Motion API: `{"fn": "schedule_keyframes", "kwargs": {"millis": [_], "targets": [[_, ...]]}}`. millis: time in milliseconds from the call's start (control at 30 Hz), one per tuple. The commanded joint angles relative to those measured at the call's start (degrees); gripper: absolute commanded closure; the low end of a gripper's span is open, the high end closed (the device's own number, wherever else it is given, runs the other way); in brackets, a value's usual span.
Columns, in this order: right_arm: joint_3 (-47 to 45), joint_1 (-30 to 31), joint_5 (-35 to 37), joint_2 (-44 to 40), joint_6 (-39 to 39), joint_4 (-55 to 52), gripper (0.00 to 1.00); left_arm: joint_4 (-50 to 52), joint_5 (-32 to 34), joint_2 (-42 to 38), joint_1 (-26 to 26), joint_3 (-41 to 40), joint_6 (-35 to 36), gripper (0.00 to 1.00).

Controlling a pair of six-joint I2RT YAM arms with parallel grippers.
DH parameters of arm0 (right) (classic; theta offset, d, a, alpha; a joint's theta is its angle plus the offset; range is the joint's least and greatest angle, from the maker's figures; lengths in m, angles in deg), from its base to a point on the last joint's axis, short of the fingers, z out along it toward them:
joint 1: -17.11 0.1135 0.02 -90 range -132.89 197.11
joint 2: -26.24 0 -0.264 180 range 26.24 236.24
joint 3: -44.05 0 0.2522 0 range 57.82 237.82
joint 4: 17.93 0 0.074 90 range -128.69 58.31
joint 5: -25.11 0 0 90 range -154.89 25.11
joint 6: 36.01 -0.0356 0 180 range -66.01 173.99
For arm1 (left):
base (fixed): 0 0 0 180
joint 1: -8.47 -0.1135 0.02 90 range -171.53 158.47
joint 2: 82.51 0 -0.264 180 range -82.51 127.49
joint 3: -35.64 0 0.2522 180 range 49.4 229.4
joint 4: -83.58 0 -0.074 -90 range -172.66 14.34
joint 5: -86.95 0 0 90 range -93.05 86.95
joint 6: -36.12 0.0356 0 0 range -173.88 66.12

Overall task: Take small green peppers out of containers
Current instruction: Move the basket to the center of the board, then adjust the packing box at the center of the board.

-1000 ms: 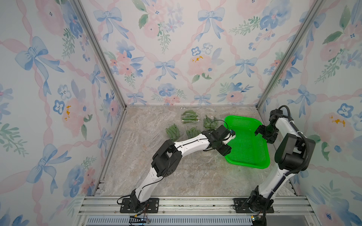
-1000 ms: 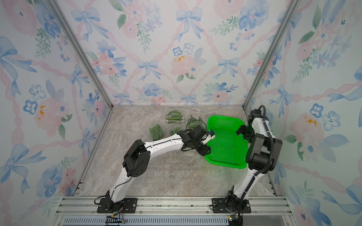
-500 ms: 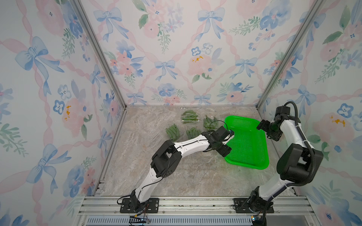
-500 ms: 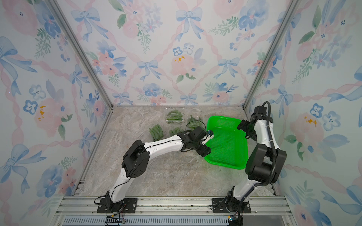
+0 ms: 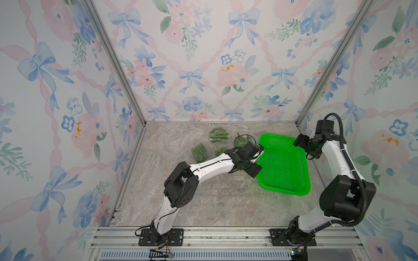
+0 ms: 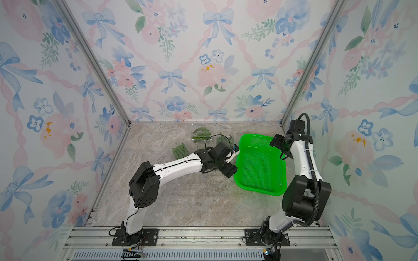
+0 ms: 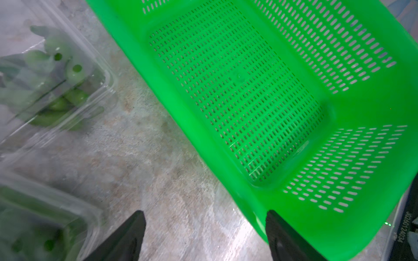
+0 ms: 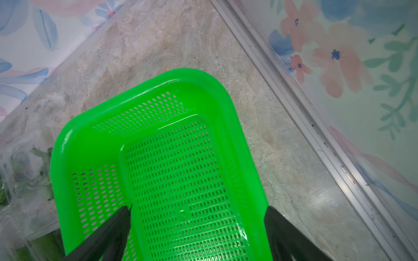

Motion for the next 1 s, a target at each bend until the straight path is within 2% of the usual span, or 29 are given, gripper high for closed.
{"fn": "schedule_keyframes", "kwargs": {"millis": [0, 200, 333, 500, 633, 967], "targets": [[0.2, 4.0, -0.9, -4.4, 1.4, 0.1, 0.09, -1.4, 6.2, -8.1, -3.6, -4.7, -4.2, 0.14], [0.7, 16.5, -4.0, -6.7, 0.3, 0.8, 0.1, -8.6, 8.5, -21.4, -11.7, -23.0, -14.5, 0.14], [0.8, 25.5, -7.0, -5.1, -3.2, 2.2, 0.11, -10.4, 11.8, -26.4, -14.6, -31.8, -18.3, 0.14], [1.8, 35.5, -7.3, 1.3, -6.1, 3.9, 0.13, -15.6, 7.1, -29.3, -18.2, -39.8, -22.0, 0.15], [2.2, 38.2, -6.0, 7.4, -8.1, 5.7, 0.15, -18.2, 3.4, -28.1, -20.0, -41.9, -22.6, 0.16], [5.7, 40.1, -9.0, 16.3, -9.7, 7.5, 0.19, -20.3, 2.4, -22.4, -22.8, -42.6, -21.4, 0.2]]}}
